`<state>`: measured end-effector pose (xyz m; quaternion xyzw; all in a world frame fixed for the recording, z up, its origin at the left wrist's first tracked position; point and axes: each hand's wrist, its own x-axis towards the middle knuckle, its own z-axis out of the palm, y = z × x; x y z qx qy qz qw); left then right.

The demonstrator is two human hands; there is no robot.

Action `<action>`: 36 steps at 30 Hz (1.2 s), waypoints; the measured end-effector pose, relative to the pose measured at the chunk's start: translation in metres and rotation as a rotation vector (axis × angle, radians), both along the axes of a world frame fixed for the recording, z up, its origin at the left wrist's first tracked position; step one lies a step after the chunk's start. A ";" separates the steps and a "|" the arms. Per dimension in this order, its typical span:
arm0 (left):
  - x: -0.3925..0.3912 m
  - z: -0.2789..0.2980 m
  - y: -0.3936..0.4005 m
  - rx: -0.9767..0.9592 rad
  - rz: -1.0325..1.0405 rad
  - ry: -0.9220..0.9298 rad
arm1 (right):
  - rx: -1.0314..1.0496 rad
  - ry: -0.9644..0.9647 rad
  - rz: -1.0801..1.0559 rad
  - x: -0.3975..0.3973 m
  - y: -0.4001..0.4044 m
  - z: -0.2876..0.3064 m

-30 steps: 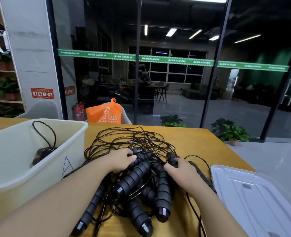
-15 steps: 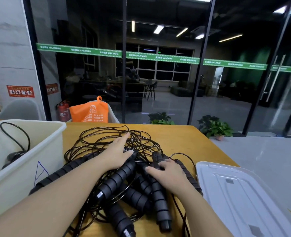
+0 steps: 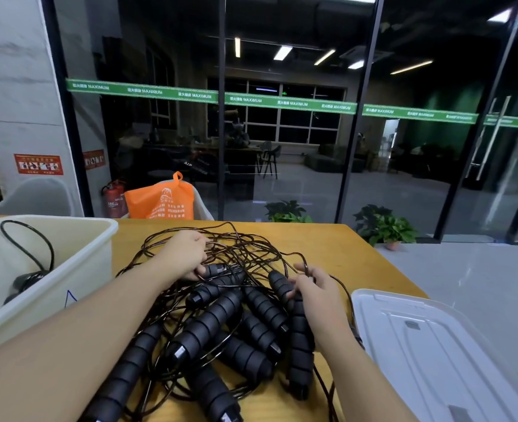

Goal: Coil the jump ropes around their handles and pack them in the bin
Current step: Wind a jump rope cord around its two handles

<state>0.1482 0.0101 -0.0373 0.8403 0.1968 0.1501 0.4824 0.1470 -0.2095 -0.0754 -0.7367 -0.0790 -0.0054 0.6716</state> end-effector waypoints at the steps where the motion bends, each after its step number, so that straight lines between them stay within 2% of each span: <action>1: 0.000 -0.002 0.003 -0.014 0.033 0.018 | 0.008 -0.002 0.005 0.001 0.000 0.000; 5: 0.007 -0.011 0.025 0.110 0.123 0.023 | 0.071 0.034 0.023 0.003 0.000 -0.004; 8: 0.014 -0.015 0.036 0.188 0.072 0.020 | 0.067 0.004 0.027 0.005 0.002 -0.006; 12: 0.029 -0.019 0.041 0.302 0.014 0.064 | -0.036 -0.058 0.012 0.008 0.003 -0.013; 14: 0.036 -0.020 0.044 0.355 0.006 0.132 | -0.088 -0.088 0.021 0.008 0.004 -0.015; 19: 0.046 -0.029 0.058 0.545 -0.086 0.452 | -0.122 -0.105 0.029 0.008 0.005 -0.015; 25: 0.051 -0.033 0.067 0.723 -0.118 0.557 | -0.151 -0.095 0.026 0.008 0.005 -0.015; 28: 0.053 -0.032 0.077 0.743 -0.058 0.474 | -0.165 -0.096 0.021 0.008 0.005 -0.015; 32: 0.048 -0.013 0.068 0.529 -0.062 0.118 | -0.164 -0.093 0.017 0.007 0.005 -0.015; 36: 0.036 0.034 0.046 0.598 -0.117 -0.115 | -0.162 -0.079 -0.003 0.009 0.005 -0.018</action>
